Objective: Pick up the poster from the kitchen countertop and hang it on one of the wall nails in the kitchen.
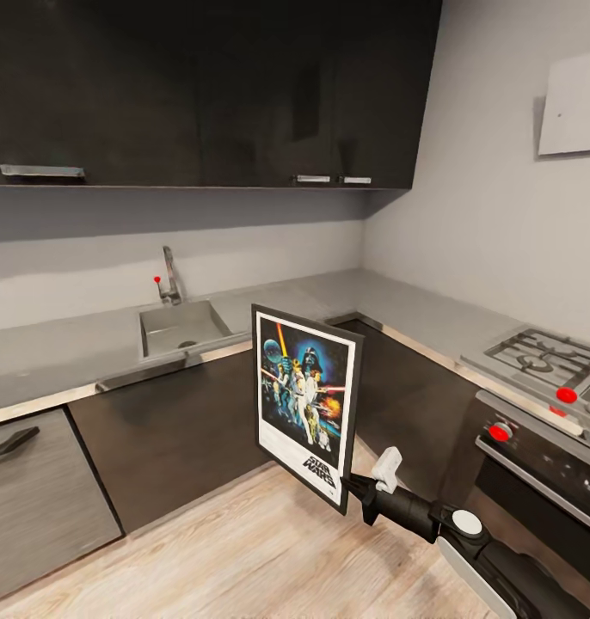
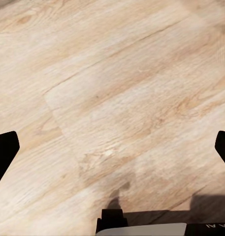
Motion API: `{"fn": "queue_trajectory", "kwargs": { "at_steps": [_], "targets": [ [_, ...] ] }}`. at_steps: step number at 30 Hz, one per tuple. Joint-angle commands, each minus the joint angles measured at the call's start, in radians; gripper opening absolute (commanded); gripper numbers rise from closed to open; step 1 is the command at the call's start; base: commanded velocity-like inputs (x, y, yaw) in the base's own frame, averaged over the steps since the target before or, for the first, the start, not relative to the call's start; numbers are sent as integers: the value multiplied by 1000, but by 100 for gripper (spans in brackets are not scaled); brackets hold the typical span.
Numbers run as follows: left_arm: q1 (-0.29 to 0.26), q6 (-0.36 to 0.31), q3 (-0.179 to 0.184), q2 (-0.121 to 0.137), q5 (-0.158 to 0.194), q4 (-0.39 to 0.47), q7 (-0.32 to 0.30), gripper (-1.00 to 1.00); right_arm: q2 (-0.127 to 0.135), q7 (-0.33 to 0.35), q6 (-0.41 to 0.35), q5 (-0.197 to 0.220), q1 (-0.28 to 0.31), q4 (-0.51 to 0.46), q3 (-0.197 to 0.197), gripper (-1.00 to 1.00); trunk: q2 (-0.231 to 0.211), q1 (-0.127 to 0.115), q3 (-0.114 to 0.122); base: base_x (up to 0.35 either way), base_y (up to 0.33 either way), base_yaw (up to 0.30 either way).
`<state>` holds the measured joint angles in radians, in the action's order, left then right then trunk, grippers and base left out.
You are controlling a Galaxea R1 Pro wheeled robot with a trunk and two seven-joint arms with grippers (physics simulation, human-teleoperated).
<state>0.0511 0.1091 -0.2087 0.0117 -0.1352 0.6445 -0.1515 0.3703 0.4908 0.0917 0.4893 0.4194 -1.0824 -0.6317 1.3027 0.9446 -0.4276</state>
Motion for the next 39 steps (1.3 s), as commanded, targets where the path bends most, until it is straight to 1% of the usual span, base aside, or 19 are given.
{"fn": "queue_trajectory", "kwargs": {
  "at_steps": [1, 39],
  "targets": [
    [0, 3, -6, -1, -11, 1, -7, 100, 1, 3, 3, 10, 1, 1, -4, -100, -7, -4, 2, 0, 0, 0],
    [0, 3, -6, -1, -11, 1, -7, 100, 1, 0, 5, 11, 2, 1, -3, -100, -273, -150, 121, 0, 0, 0]
  ]
}}
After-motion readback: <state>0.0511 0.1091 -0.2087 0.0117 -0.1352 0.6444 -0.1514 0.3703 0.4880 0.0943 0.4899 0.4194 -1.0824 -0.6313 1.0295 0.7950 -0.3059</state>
